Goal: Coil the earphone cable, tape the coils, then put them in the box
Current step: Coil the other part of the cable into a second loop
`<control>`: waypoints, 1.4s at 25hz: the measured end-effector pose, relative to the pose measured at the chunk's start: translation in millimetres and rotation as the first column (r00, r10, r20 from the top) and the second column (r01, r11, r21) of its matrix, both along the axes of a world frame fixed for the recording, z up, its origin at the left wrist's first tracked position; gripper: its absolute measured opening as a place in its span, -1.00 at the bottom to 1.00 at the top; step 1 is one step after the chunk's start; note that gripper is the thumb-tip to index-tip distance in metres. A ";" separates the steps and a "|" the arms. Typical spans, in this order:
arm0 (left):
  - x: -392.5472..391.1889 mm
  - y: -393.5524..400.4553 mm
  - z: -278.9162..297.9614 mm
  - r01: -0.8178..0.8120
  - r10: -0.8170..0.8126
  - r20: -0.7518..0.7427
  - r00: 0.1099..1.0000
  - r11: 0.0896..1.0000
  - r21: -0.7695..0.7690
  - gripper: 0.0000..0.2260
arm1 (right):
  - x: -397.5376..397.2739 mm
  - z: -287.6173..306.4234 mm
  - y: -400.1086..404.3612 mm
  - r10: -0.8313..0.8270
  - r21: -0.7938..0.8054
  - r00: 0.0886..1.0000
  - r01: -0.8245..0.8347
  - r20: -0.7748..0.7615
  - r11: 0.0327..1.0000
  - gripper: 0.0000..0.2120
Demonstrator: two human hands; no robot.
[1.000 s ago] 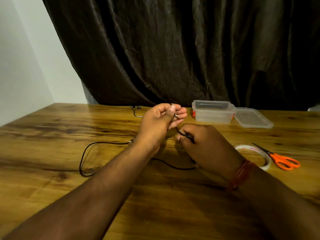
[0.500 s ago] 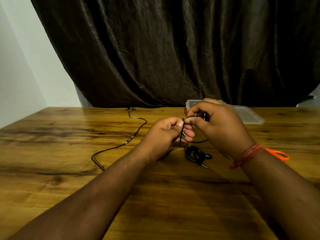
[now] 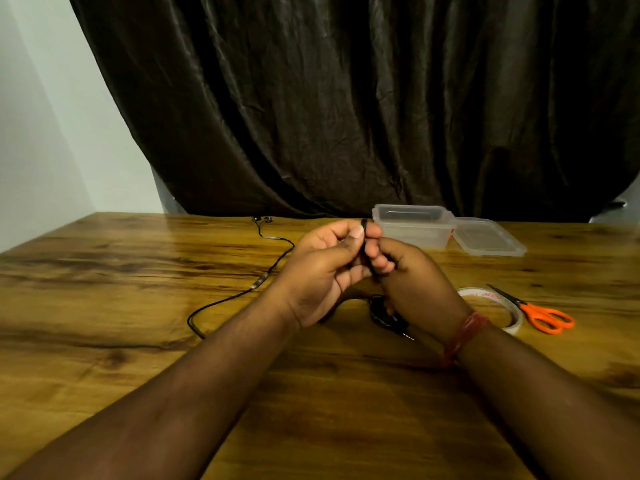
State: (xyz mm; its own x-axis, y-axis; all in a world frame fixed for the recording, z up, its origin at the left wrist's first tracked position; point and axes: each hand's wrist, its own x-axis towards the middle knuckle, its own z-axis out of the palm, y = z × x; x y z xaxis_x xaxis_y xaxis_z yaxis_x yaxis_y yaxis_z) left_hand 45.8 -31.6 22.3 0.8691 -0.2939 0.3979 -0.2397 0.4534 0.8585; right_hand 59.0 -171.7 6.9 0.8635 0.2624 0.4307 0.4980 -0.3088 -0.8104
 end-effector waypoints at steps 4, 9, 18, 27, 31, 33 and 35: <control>2.3 2.7 6.5 -0.097 0.094 -0.034 0.995 0.986 -0.136 -0.79 | 1.1 1.5 0.4 -0.049 -0.180 0.997 0.060 0.065 0.982 -0.71; 6.4 3.9 8.1 -0.245 0.246 -0.010 0.969 0.961 -0.126 -0.80 | 0.6 -0.8 -0.3 0.094 -0.372 0.983 -0.028 0.160 0.928 -0.79; 23.4 15.0 -15.4 -0.677 0.433 0.522 0.735 0.518 0.523 -0.84 | 2.4 12.6 -11.7 -0.010 -0.335 0.918 0.154 0.396 0.930 -0.96; 12.6 10.4 -7.0 -0.173 0.134 0.117 0.984 0.874 0.454 -0.76 | 9.6 23.5 -20.2 -0.200 0.005 0.931 0.209 0.306 0.978 -0.95; 0.2 4.9 0.9 -0.003 -0.012 0.079 0.997 0.983 0.183 -0.84 | 12.1 22.0 -19.1 -0.150 0.013 0.960 0.151 0.238 0.988 -0.90; -1.8 4.9 4.5 0.017 -0.023 0.088 0.996 0.998 0.067 -0.84 | 11.0 19.3 -14.5 -0.046 -0.021 0.991 0.049 0.129 0.999 -0.85; -0.8 6.2 6.7 -0.015 0.015 0.065 0.998 1.000 0.002 -0.83 | 9.0 16.3 -11.7 0.029 -0.061 0.999 -0.027 0.039 0.998 -0.78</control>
State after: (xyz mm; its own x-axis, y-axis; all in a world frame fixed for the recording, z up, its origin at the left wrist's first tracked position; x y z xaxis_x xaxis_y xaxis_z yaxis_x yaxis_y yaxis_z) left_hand 45.0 -25.4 29.0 0.8458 -0.2823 0.4526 -0.3013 0.4473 0.8421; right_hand 68.1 -183.5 23.2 0.8380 0.3130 0.4470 0.5386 -0.3424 -0.7699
